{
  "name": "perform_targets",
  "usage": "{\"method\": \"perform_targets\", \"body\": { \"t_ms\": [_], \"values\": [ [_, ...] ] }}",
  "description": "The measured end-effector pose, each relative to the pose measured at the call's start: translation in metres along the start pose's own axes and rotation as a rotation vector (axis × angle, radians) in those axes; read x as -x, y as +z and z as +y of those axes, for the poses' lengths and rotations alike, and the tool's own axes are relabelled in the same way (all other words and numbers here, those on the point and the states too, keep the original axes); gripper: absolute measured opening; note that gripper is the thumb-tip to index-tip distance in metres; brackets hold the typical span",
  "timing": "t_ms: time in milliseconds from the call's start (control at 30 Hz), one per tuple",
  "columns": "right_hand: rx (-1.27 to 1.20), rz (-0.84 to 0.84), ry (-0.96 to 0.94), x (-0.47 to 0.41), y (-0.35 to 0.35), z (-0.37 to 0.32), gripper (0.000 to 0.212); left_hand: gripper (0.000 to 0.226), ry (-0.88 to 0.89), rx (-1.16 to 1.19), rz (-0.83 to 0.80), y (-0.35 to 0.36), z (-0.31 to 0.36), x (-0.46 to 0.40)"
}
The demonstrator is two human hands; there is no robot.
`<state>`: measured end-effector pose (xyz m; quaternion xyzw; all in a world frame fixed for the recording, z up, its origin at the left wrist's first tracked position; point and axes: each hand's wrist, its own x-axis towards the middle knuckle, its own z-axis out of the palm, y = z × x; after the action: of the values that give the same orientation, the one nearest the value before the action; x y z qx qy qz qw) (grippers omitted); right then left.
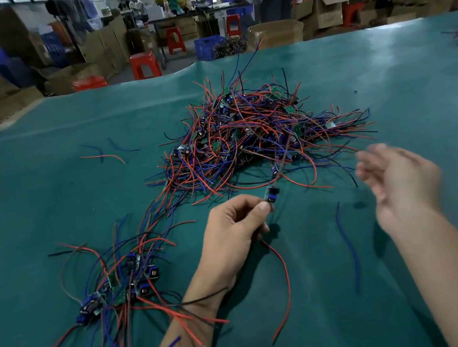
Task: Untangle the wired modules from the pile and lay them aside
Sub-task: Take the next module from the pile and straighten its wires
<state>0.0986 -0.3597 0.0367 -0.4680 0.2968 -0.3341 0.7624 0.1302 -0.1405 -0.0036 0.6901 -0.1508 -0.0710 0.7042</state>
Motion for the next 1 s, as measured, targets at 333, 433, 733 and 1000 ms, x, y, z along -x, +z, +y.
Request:
{"method": "perform_targets", "body": {
  "t_ms": [333,433,733,1000],
  "values": [
    [0.439,-0.776,-0.149,0.039,0.024,0.044,0.015,0.02,0.029,-0.006,-0.058,-0.001,-0.002,0.0],
    [0.323,-0.576,-0.283,0.028,0.022,0.035,0.017,0.015,0.015,-0.069,-0.134,-0.001,-0.002,0.001],
    [-0.014,-0.393,-0.474,0.045,0.041,-0.032,0.007,0.006,0.035,-0.109,-0.16,0.0,-0.003,0.003],
    [0.557,-1.043,-0.285,0.124,0.128,-0.011,0.031,0.013,0.056,-0.216,-0.116,-0.001,-0.004,0.004]
  ]
}}
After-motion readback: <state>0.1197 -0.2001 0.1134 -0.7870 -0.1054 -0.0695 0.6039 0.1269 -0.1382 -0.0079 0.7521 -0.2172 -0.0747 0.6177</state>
